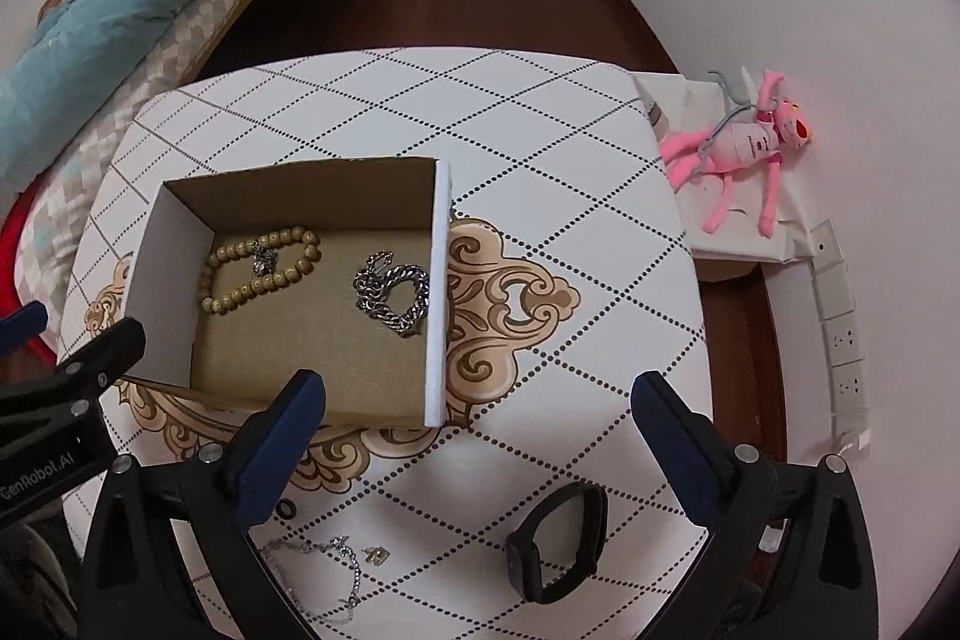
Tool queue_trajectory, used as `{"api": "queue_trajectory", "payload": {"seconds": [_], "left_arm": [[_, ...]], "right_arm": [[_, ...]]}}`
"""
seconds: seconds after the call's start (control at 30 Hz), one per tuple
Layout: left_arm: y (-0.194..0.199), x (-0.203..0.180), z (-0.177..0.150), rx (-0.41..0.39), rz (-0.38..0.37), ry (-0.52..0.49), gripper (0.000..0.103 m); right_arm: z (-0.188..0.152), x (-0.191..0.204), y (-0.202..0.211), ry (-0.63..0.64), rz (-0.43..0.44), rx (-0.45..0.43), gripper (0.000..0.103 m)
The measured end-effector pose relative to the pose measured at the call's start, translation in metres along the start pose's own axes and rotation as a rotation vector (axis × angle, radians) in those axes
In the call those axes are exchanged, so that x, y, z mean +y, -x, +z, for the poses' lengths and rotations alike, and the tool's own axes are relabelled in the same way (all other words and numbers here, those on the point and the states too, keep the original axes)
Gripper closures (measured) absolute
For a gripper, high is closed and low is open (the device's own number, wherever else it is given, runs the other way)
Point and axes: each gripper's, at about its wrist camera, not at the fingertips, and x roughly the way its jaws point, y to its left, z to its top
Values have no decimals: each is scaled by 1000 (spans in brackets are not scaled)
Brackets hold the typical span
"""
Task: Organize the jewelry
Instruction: 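Carry both bracelets into the cardboard box and open both tools, then lift both tools out of the box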
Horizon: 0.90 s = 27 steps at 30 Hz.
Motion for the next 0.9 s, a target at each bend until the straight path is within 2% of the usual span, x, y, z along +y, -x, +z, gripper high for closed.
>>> {"api": "queue_trajectory", "payload": {"seconds": [0.23,0.67,0.9], "left_arm": [[32,0,-16,-61,17,0,0],[123,1,-43,-206,-23,0,0],[154,2,-52,-241,-39,-12,0]], "right_arm": [[-13,-8,32,-25,-4,-67,0],[-45,-17,131,-53,-5,-241,0],[-58,-20,176,-66,9,-311,0]]}}
